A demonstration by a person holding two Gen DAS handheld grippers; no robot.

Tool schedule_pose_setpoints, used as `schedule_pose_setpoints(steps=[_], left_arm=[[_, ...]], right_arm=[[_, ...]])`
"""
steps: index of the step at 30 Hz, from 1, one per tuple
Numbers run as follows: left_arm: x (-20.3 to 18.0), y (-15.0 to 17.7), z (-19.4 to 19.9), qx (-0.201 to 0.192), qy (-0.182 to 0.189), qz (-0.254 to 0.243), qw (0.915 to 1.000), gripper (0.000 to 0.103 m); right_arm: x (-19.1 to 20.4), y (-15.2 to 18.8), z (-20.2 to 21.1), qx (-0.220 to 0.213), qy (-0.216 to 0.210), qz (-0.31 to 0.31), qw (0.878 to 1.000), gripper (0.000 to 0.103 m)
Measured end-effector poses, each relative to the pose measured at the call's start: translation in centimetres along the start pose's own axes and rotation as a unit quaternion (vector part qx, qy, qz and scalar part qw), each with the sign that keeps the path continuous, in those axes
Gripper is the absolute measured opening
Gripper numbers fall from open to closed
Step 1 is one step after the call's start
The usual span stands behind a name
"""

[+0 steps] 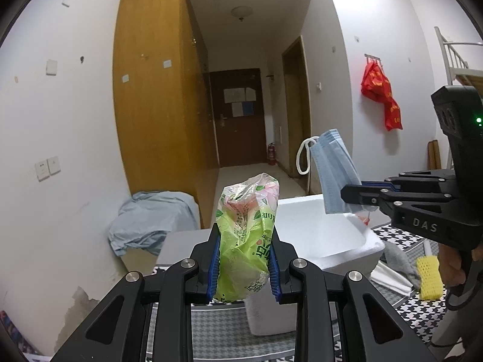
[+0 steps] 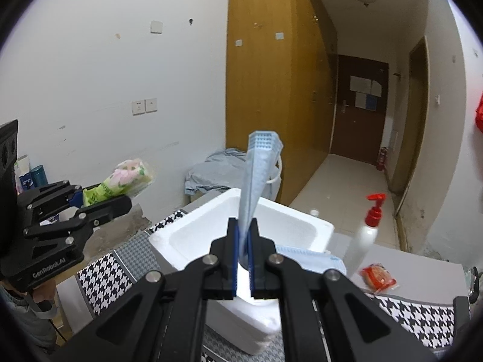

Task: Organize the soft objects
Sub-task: 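Lift the green bag and blue mask and carry both toward the white foam box, then open the right gripper to drop the blue mask into the foam box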

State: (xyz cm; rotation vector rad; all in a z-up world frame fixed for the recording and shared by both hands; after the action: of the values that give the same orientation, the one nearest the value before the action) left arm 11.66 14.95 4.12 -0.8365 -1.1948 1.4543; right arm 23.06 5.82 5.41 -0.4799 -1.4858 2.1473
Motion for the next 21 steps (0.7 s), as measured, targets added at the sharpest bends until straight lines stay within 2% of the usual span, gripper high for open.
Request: schedule_pose_setpoints(steps=[14, 15, 17, 18, 19, 21], left_arm=[[1.0, 0.7, -0.1, 0.009, 0.001, 0.01, 0.9999, 0.028], [1.1, 0.6, 0.0, 0.008, 0.001, 0.01, 0.9999, 0.028], [1.1, 0.5, 0.2, 0.007, -0.001, 0.009, 0.9999, 0.028], [1.1, 0.5, 0.3, 0.007, -0.003, 0.008, 0.9999, 0.028], [1.0, 0.6, 0.3, 0.008, -0.004, 0.007, 0.9999, 0.028], [1.0, 0.7, 0.1, 0.011, -0.008, 0.007, 0.9999, 0.028]], right_arm=[[0.2, 0.9, -3.3, 0.035, -0.006, -0.013, 0.999, 0.008], [0.0, 0.9, -3.3, 0.036, -0.006, -0.016, 0.999, 0.012], [-0.3, 0.9, -3.6, 0.04, -0.005, -0.024, 0.999, 0.036], [-0.4, 0.9, -3.6, 0.04, -0.008, -0.027, 0.999, 0.063], [-0.6, 0.8, -3.3, 0.033, -0.009, -0.032, 0.999, 0.078], [-0.7, 0.7, -3.0, 0.026, -0.004, -0.033, 0.999, 0.079]])
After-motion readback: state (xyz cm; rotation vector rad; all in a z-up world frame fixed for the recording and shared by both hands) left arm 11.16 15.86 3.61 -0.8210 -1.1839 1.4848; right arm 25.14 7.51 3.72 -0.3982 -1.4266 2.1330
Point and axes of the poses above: each gripper's, at about its wrist camera, not at the fingertips, and z roughly against the way its jaws point, x to its left, y to its underside, the point moved 5 cm from there along -z, roughly the way its jaws point, and after that the axes turned 4 degrees about -x, right-handed, at the moved point
